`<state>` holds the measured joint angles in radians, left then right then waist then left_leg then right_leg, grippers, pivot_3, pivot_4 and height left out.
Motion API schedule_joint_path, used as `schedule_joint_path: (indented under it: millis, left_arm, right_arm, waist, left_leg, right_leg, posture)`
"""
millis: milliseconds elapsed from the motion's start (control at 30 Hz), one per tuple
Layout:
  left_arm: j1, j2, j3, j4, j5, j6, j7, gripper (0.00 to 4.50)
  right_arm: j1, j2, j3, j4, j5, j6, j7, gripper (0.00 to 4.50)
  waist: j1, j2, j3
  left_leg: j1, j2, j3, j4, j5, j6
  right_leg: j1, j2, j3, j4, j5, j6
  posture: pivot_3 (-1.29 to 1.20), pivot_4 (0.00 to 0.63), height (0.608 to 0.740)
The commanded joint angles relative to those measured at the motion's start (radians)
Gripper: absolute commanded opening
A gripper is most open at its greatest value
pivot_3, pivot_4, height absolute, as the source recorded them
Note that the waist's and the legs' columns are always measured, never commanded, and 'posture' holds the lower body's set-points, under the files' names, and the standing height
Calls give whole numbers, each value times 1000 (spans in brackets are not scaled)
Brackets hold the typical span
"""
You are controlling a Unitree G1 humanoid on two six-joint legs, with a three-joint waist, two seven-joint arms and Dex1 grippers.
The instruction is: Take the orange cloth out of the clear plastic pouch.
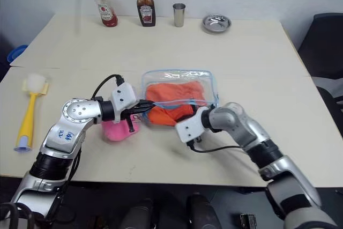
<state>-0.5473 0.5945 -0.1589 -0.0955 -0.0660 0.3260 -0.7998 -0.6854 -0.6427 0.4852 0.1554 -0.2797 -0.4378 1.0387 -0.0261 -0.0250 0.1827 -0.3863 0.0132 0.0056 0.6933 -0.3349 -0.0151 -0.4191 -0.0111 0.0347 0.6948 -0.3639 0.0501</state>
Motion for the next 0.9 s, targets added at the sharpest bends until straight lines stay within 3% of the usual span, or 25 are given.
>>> schedule_joint_path:
  millis: [33, 200, 367, 733, 900]
  left_arm:
    - [-36, -1, 3, 32, 54, -20, 49, 0]
    - [-89, -23, 14, 133, 96, -41, 119, 0]
    - [-132, -59, 29, 172, 81, -37, 155, 0]
    - [-188, -218, -25, 19, -71, 104, 52, 0]
    - [-218, -243, -58, 68, -4, 96, 92, 0]
  right_arm:
    - [44, -70, 14, -136, 197, -51, 185, 63]
    - [97, -153, -19, -219, 282, -58, 262, 63]
    - [126, -194, -10, -220, 249, -85, 290, 63]
    - [82, -135, 5, -133, 115, -117, 230, 63]
    - [67, -124, 17, -70, 67, -207, 205, 63]
  waist:
    - [-1, 0, 0]
    - [-1, 0, 0]
    - [0, 0, 0]
    - [0, 0, 0]
    - [0, 0, 0]
  left_leg:
    - [0, 0, 0, 0, 0, 1]
    - [0, 0, -1, 0, 0, 1]
    - [0, 0, -1, 0, 0, 1]
    - [0, 0, -1, 2, 0, 0]
    - [1, 0, -1, 3, 0, 0]
  right_leg:
    - [1, 0, 0, -1, 0, 0]
    - [1, 0, -1, 0, 0, 0]
    - [1, 0, 0, 0, 0, 0]
    - [1, 0, 0, 0, 0, 0]
    - [2, 0, 0, 0, 0, 0]
  posture:
    - [0, 150, 740]
    - [0, 150, 740]
    - [0, 150, 740]
    - [0, 150, 740]
    - [0, 150, 740]
